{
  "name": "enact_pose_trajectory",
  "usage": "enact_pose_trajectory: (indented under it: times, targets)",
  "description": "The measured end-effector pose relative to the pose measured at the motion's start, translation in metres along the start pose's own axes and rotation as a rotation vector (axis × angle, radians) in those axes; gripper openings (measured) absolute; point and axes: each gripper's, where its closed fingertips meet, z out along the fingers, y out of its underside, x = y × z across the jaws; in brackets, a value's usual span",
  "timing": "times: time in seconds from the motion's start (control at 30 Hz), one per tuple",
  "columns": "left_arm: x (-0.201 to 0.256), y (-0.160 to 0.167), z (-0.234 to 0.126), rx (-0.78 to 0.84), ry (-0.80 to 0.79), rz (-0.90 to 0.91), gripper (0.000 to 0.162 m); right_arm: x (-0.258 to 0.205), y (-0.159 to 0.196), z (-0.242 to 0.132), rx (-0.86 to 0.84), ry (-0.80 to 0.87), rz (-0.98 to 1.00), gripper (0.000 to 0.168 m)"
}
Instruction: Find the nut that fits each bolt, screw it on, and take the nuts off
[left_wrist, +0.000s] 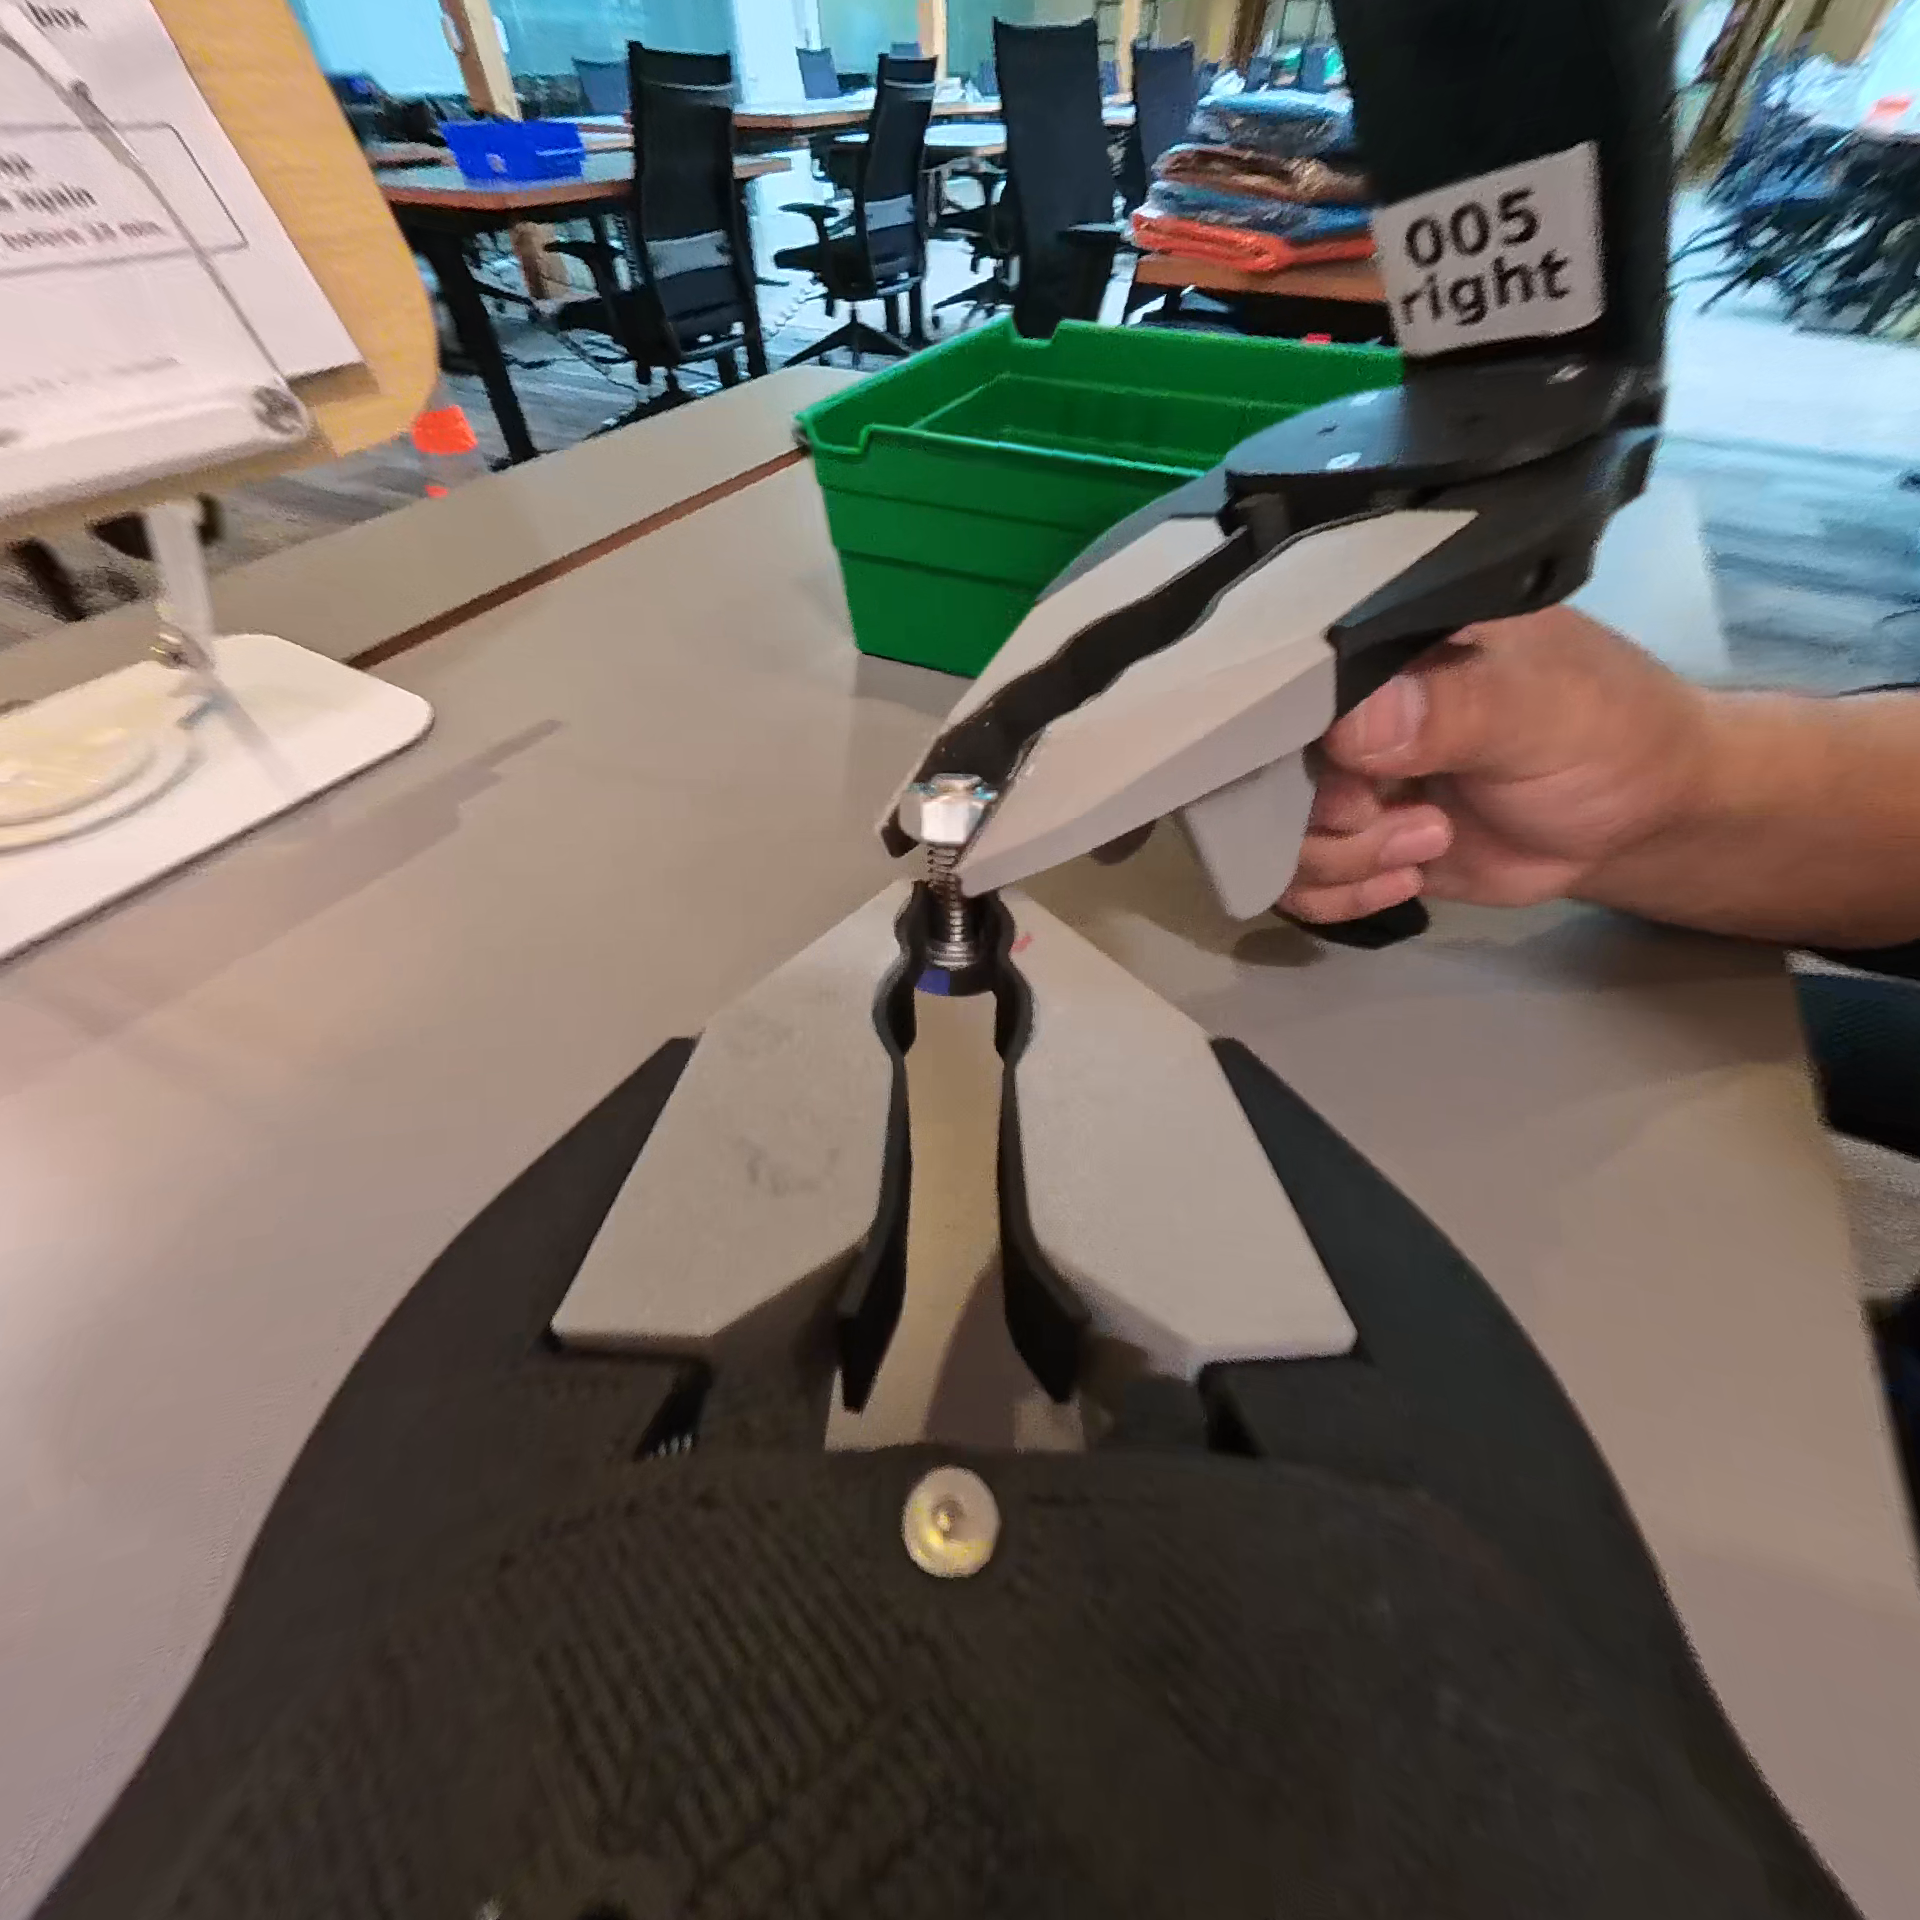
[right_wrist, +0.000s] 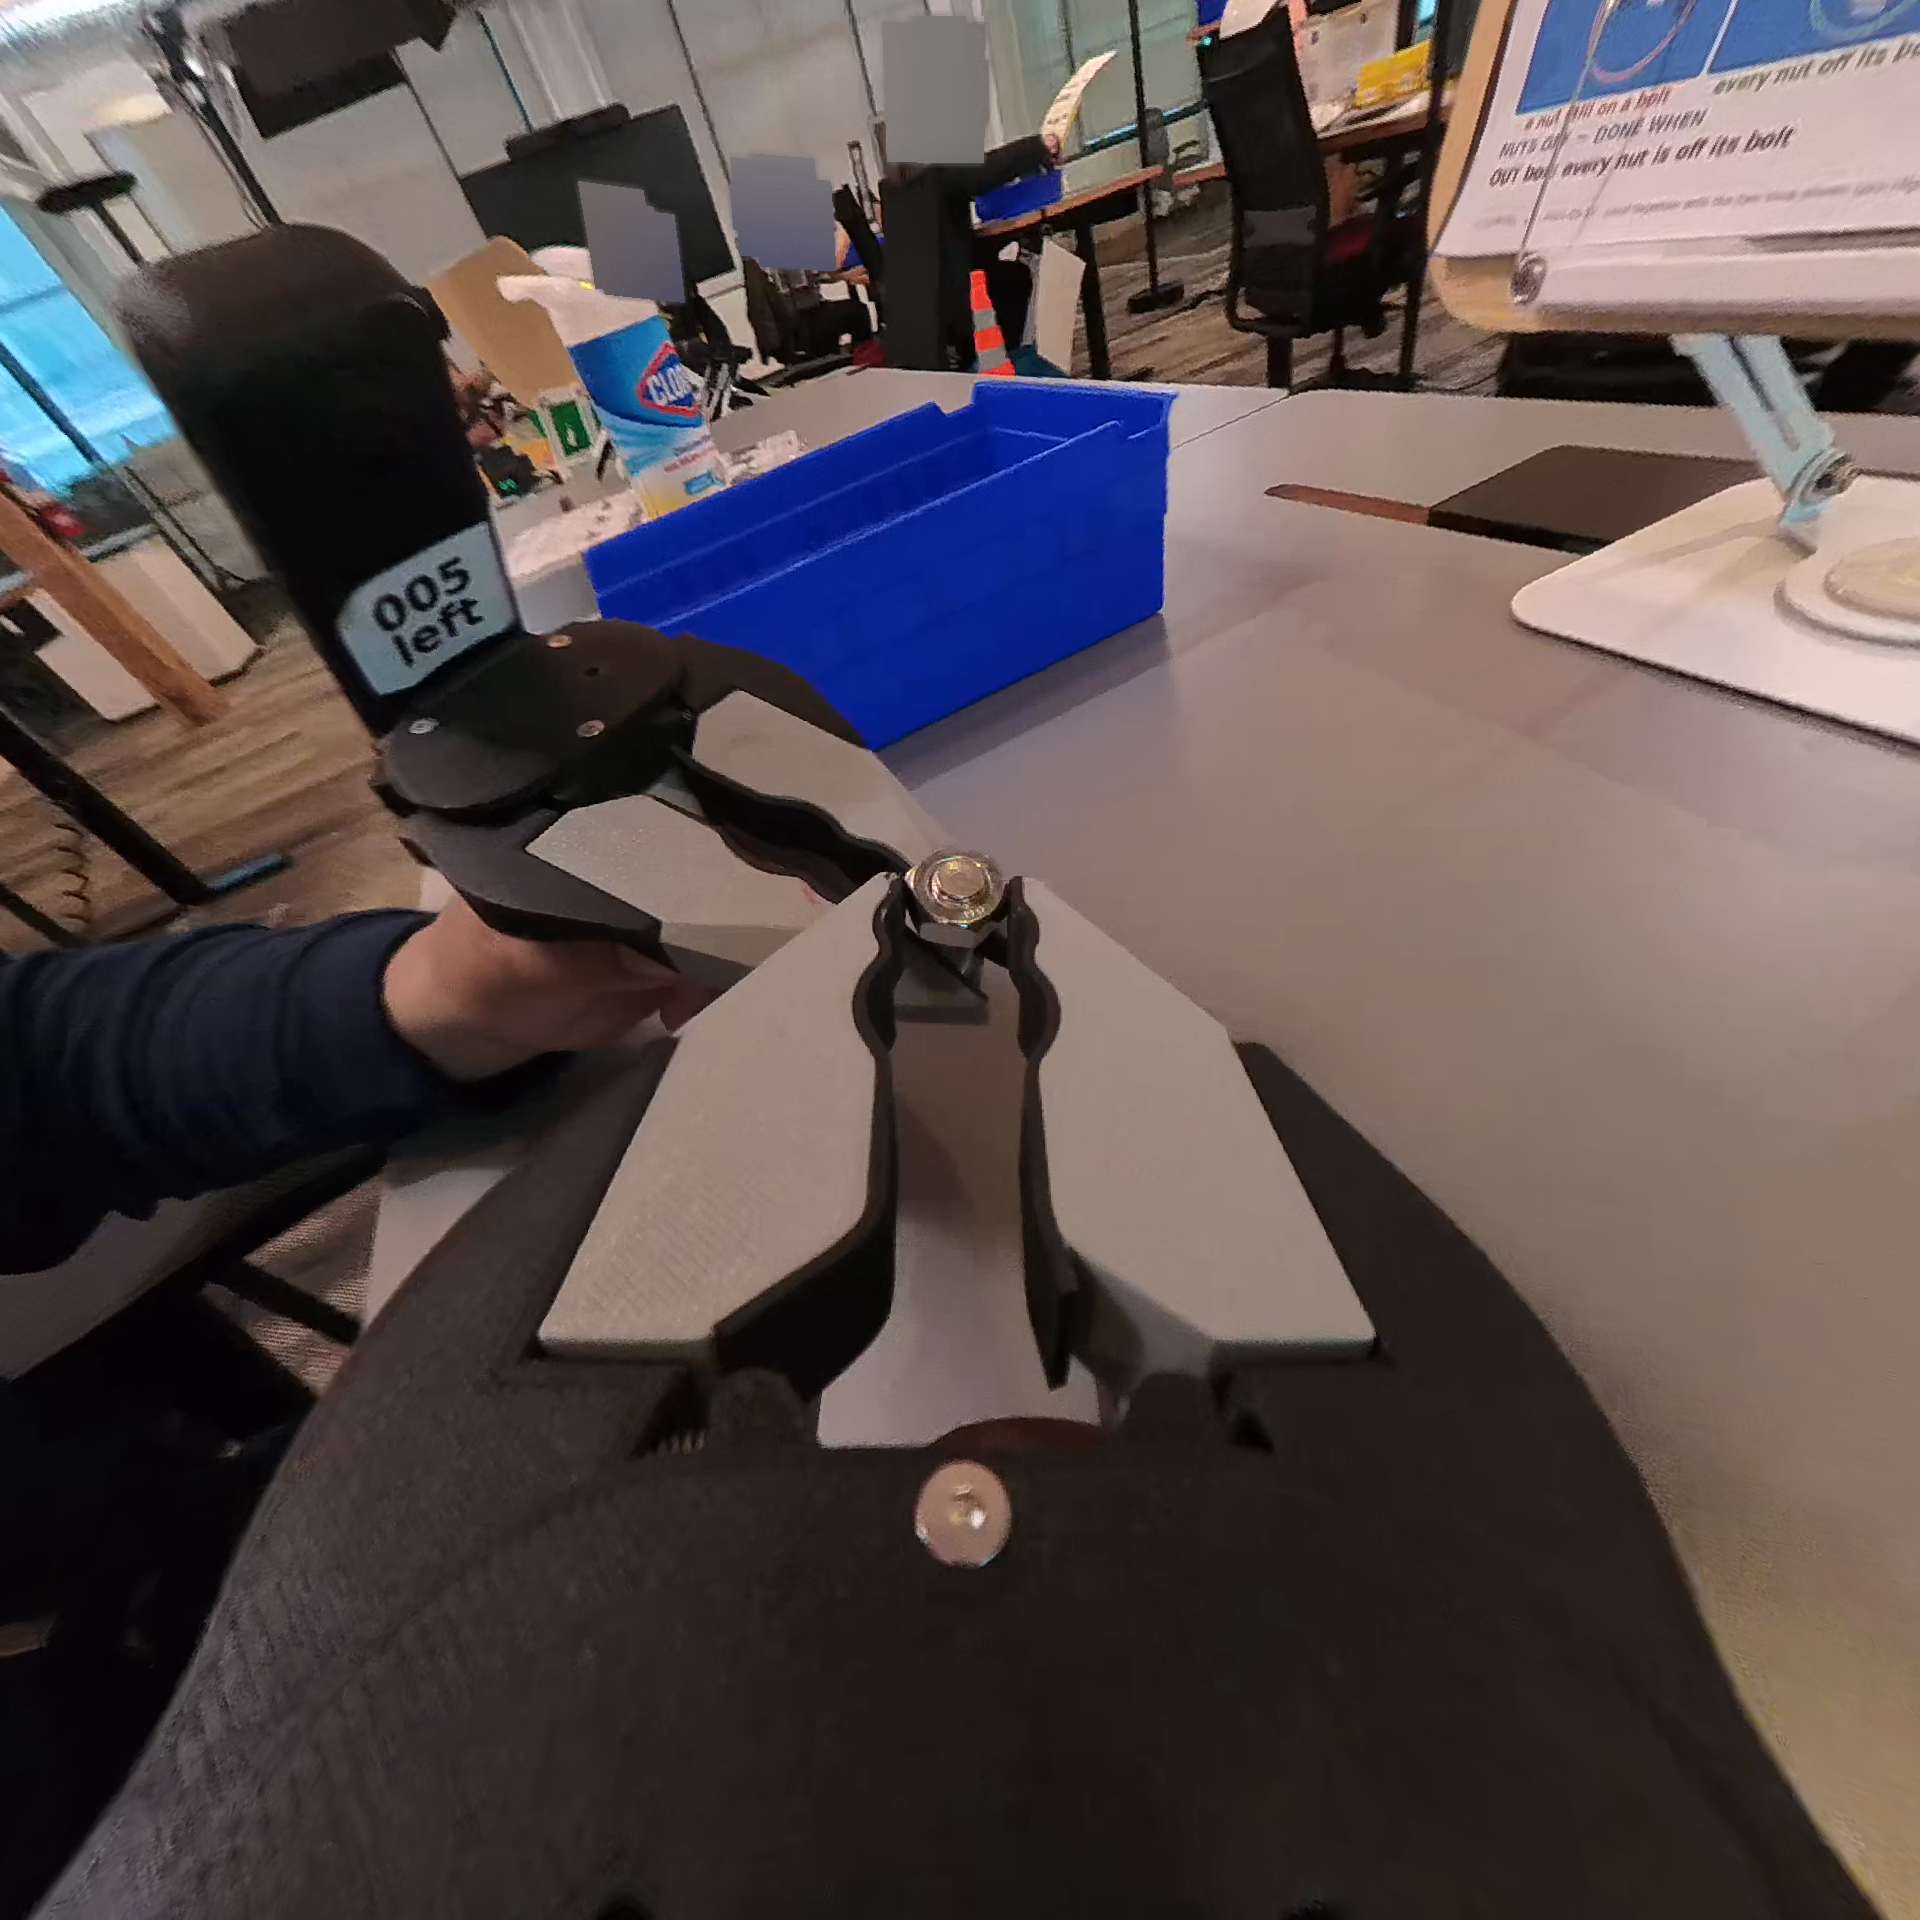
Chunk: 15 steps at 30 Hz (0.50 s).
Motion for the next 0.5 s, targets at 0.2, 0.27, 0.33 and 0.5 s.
enact_pose_trajectory:
  times: [0.2, 0.27, 0.33, 0.5]
  targets:
    - [0.004, 0.007, -0.001, -0.025, 0.125, -0.164, 0.007, 0.0, 0.007, 0.003, -0.03, -0.058, 0.099, 0.016]
    - [0.003, 0.008, -0.001, -0.031, 0.114, -0.152, 0.007, 0.0, 0.006, 0.003, -0.021, -0.073, 0.128, 0.017]
    - [0.003, 0.006, -0.001, -0.018, 0.118, -0.169, 0.007, 0.0, 0.003, 0.002, -0.002, -0.085, 0.154, 0.016]
    - [-0.008, 0.01, -0.001, -0.015, 0.122, -0.278, 0.007, 0.005, -0.005, -0.004, 0.024, -0.008, 0.061, 0.02]
